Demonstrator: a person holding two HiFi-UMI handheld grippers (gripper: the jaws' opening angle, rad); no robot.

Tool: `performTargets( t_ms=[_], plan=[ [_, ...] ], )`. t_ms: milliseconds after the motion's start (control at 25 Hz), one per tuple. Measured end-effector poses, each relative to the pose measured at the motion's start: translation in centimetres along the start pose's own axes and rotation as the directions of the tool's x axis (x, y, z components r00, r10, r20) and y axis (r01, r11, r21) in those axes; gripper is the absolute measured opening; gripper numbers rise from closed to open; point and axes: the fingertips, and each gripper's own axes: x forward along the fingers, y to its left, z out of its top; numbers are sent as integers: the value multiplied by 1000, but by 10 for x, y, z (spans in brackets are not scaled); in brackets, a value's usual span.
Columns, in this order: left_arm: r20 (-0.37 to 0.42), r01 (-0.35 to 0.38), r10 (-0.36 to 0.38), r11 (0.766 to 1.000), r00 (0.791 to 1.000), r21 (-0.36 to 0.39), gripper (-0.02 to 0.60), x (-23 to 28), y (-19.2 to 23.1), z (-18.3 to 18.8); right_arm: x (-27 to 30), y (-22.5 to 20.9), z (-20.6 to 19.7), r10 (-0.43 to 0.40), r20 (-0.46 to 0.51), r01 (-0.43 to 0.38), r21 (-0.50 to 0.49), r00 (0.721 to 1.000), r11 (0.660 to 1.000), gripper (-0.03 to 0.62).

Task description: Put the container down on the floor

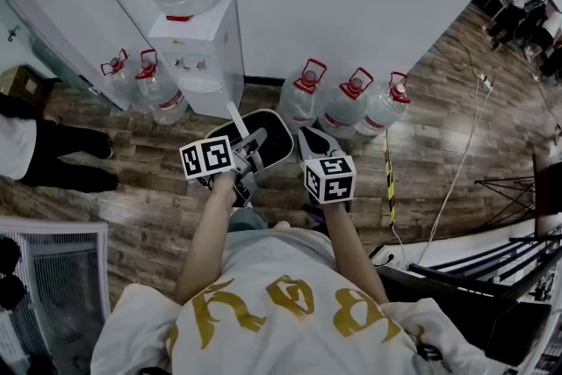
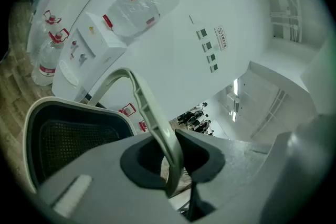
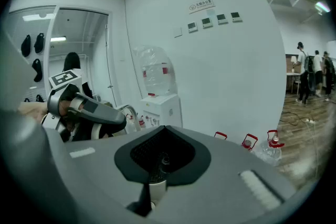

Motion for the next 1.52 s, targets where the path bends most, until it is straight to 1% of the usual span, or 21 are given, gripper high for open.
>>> performTargets(
  t_ms=[160,320,520,720,920,1160,1360,1520],
  plan=[
    [-1,-2,2,1000,1000,8,61,-3,2,4,5,6,1,6,-1,-6,-10,1000,1000,25],
    [-2,-15,15,1000,1000,15,61,-12,4,0,3,13,-1,14,-1,-14,-15,1000,1000,25],
    [11,-31,31,999,999,9,61,-21,9,-1,2,17,-1,17,10,-17,-10,1000,1000,25],
    [10,-48,48,999,999,-2,61,-21,19,0,7,13,-7,15,0,-15,1,1000,1000,25],
    [-9,-63,62,998,998,-15,61,-7,38,11,27,2,-10,-4,-24,5,12,1000,1000,25],
    [-50,-68,67,997,997,-30,61,30,71,44,73,-27,-9,-44,-59,47,51,997,998,25],
    [-82,-56,54,998,995,-27,58,72,100,95,140,-54,12,-59,-88,64,55,994,996,25],
    [-138,-37,37,999,990,1,55,109,117,133,187,-79,32,-111,-98,119,85,989,989,26]
  ],
)
